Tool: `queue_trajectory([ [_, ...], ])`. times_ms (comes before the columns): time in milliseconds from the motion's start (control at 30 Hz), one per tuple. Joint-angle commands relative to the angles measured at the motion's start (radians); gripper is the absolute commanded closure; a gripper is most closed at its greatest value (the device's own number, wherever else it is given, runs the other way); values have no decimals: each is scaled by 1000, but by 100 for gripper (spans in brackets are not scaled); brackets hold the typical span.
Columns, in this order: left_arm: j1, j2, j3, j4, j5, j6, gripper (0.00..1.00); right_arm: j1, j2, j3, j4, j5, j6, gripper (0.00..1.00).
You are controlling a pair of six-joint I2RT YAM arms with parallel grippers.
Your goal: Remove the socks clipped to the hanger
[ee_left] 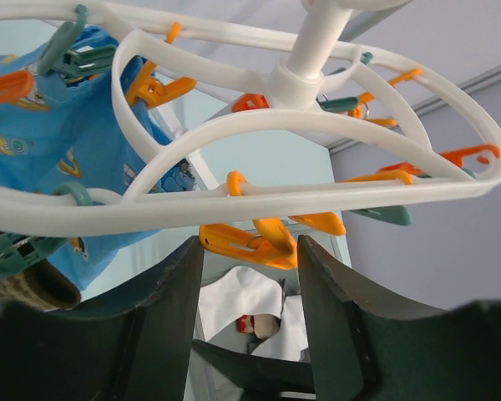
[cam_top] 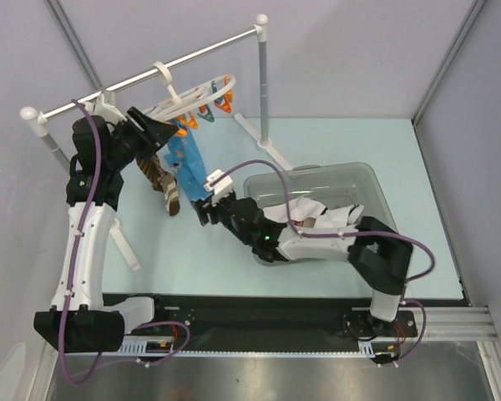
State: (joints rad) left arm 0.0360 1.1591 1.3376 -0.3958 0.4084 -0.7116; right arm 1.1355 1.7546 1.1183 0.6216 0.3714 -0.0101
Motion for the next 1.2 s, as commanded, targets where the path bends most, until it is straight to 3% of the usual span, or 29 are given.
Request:
queue_trajectory([
  [0,1,-29,37,46,72,-20,46,7,124,170,285,-63,-116,35],
  [267,1,-22,67,-2,92,27,45,1,419,475,316,-157,-208,38],
  [567,1,-42,51,8,107,32,44,-56,548,667,221,-230,-166,44],
  [867,1,-42,49,-17,109,47,43,-75,542,664,237,-278,-142,69],
  [1033,1,-44,66,-73,89,96,40,-69,494,618,254,-341,-125,100],
  [1167,1,-36,149,-201,25,156,37,-53,421,539,303,-319,-110,100],
])
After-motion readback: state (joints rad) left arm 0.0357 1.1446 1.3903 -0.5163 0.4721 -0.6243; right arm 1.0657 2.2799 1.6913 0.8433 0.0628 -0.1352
